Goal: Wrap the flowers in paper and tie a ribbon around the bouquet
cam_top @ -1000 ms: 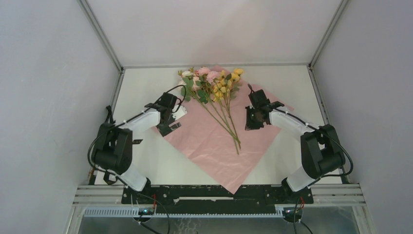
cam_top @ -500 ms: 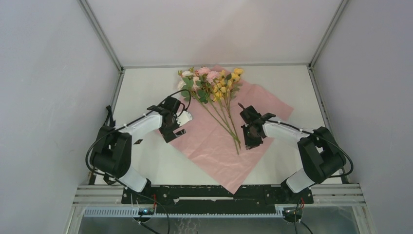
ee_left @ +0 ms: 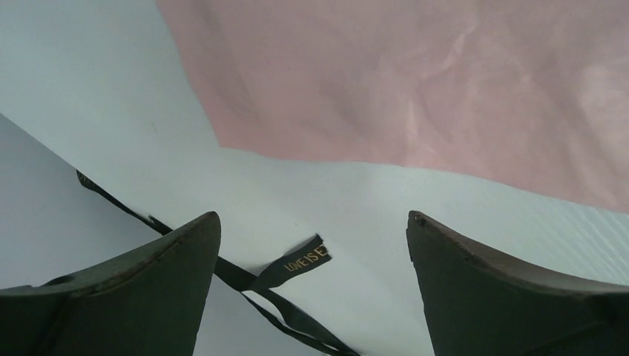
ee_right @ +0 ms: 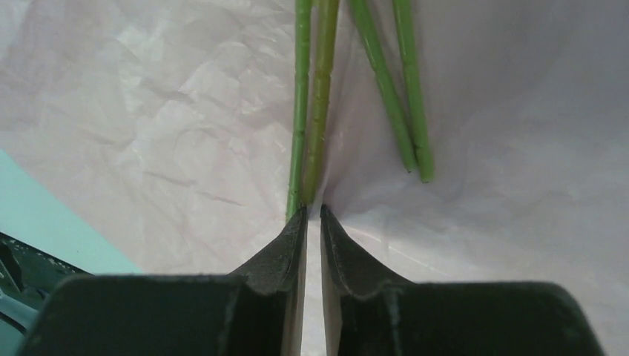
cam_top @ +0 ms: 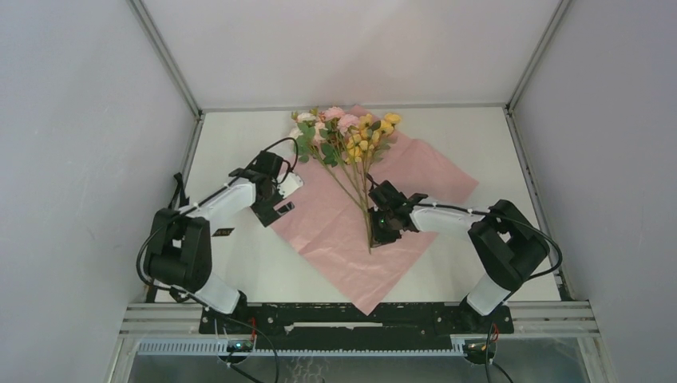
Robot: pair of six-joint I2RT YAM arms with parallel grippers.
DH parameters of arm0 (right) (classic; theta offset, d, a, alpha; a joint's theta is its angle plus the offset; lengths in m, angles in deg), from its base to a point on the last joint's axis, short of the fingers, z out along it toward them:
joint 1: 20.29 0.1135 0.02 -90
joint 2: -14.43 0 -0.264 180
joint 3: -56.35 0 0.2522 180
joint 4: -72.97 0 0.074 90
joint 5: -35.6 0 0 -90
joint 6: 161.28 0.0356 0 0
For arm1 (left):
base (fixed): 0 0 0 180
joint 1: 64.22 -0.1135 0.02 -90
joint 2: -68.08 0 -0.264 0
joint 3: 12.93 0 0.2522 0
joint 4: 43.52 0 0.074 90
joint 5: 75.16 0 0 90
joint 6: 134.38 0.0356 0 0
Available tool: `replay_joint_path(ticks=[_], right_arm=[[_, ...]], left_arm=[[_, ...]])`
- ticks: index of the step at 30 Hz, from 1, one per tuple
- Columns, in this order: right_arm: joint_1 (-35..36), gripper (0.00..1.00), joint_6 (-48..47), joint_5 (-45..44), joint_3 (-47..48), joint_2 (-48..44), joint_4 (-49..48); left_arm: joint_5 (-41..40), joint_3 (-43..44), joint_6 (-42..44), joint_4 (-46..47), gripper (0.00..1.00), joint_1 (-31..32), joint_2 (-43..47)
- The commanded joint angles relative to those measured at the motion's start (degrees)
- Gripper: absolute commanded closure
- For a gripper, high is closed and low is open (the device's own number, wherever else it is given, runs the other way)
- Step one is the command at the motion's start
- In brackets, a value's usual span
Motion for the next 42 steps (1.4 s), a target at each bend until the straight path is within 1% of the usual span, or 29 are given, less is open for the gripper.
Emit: replay_joint_path(ticks=[1,2,3,6,8,9,11,13,14,15,18,23,26,30,35,37,38,39,40,42], right_arm=[[0.8,0.79,-4.3,1.5,-1.4,-5.3,1.5],[2.3,0.76,-8.9,2.9,-0.6,-9.7,2.6],[3.2,0.73,-13.4,4.3,-0.4,-12.0,3.6],[9.7,0.58,-27.2,12.0,0.5,-22.6,6.5],[14.5,0.49,-38.1,13.3,-0.9,-28.3,7.5],[17.7,0.46,-43.9,14.4,-3.5,-30.7,7.4],[22.3,0.42,-59.0,16.4,-8.7,-35.7,7.2],[26.3,0.35,-72.4,16.2,-14.1,-38.8,6.7],[28.1,0.34,-76.3,14.9,-16.0,-39.4,5.8],[29.4,0.34,-78.3,13.8,-17.2,-39.2,4.8],[30.5,0.35,-79.9,12.2,-17.6,-35.0,4.6],[31.4,0.38,-81.5,8.9,-17.7,-26.3,5.5],[31.4,0.43,-80.5,4.8,-17.8,-23.5,1.7],[31.5,0.52,-80.3,2.1,-17.8,-21.7,-2.7],[31.1,0.58,-80.1,1.3,-17.8,-22.4,-3.9],[30.9,0.65,-79.8,0.9,-17.8,-22.6,-5.1],[30.8,0.7,-79.7,0.8,-17.8,-22.8,-5.4],[30.5,0.78,-79.8,0.8,-17.8,-23.0,-5.7],[30.3,0.88,-79.8,0.8,-17.8,-23.3,-5.8],[29.7,1.0,-79.4,1.4,-17.8,-24.6,-5.5]], left_arm=[[9.8,0.9,3.0,-3.3,0.0,1.0,9.6],[12.4,0.6,3.3,-4.4,0.0,1.1,11.2],[13.4,0.6,3.4,-4.8,0.0,1.0,11.7],[16.1,1.0,2.1,-6.6,0.0,1.0,12.7],[17.8,1.5,1.5,-7.3,0.0,1.1,12.7],[18.3,1.6,1.2,-7.5,0.0,1.1,12.8],[19.2,1.5,1.0,-7.7,0.0,1.1,13.2],[19.8,1.0,1.0,-7.9,0.0,1.0,13.7],[20.0,0.8,1.1,-7.9,0.0,1.0,13.9],[20.0,0.4,1.2,-7.9,0.0,1.0,14.1],[19.8,-0.3,1.3,-7.8,0.0,1.1,14.1],[20.0,-0.7,0.8,-7.8,0.0,1.1,13.5],[20.0,-0.6,0.6,-7.6,0.0,1.1,13.1],[20.5,-0.5,0.4,-7.7,0.0,1.1,12.8],[20.7,-0.9,0.6,-7.6,0.0,1.0,12.7],[20.9,-0.9,0.5,-7.6,0.0,1.2,12.5],[21.0,-0.8,0.4,-7.5,0.0,1.1,12.5],[21.2,-0.7,0.3,-7.5,0.0,1.1,12.4],[21.5,-0.6,0.1,-7.6,0.0,1.1,12.5],[23.0,-0.3,0.1,-8.2,0.0,1.2,12.8]])
